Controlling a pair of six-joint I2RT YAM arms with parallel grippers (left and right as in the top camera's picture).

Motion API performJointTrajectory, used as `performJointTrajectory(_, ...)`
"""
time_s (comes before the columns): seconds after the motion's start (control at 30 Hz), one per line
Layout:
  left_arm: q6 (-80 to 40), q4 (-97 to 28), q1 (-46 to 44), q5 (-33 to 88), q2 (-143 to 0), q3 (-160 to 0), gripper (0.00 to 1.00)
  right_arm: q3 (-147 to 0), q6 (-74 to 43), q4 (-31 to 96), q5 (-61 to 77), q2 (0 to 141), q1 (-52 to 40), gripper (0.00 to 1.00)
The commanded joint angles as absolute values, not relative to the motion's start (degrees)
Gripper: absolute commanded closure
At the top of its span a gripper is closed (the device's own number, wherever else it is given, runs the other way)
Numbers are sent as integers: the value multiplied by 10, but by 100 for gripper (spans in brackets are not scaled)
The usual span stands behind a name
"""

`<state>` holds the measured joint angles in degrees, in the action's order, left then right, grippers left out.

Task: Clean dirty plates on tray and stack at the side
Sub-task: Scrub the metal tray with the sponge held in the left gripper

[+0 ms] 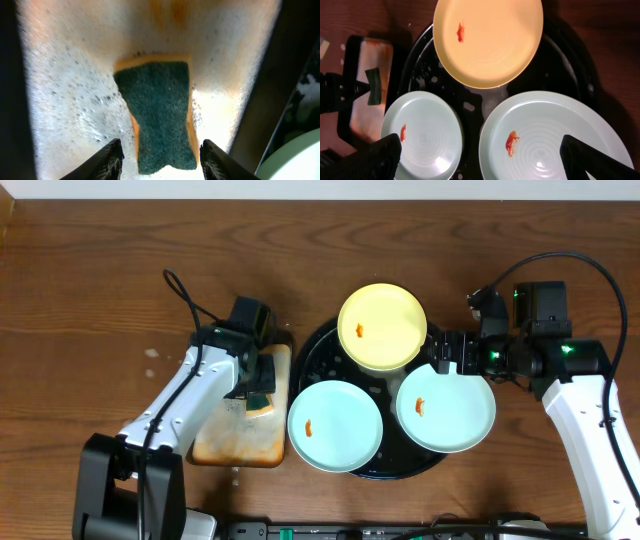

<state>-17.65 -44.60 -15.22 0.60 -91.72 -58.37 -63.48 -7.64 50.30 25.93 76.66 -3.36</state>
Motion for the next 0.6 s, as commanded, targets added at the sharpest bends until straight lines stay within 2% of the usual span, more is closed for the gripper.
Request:
performJointTrajectory(0.0, -223, -441, -153, -42, -932, -583, 48, -644, -83, 503, 263, 766, -38, 1)
performJointTrajectory(0.27, -258, -399, -154, -19, -996, -564, 55, -644, -83, 503, 263, 766, -38, 1)
performJointTrajectory(0.33, -258, -396, -154, 7, -1020, -564, 71, -644, -83, 503, 263, 766, -38, 1)
performJointTrajectory(0.43, -258, -396, -154, 8, -1031, -564, 81, -644, -83, 503, 264, 766, -38, 1)
performJointTrajectory(0.53, -258, -396, -154, 8, -1029, -565, 80, -644, -83, 503, 263, 766, -38, 1)
performJointTrajectory(0.57, -257, -399, -154, 8, -1029, -567, 72, -644, -83, 504, 264, 766, -38, 1)
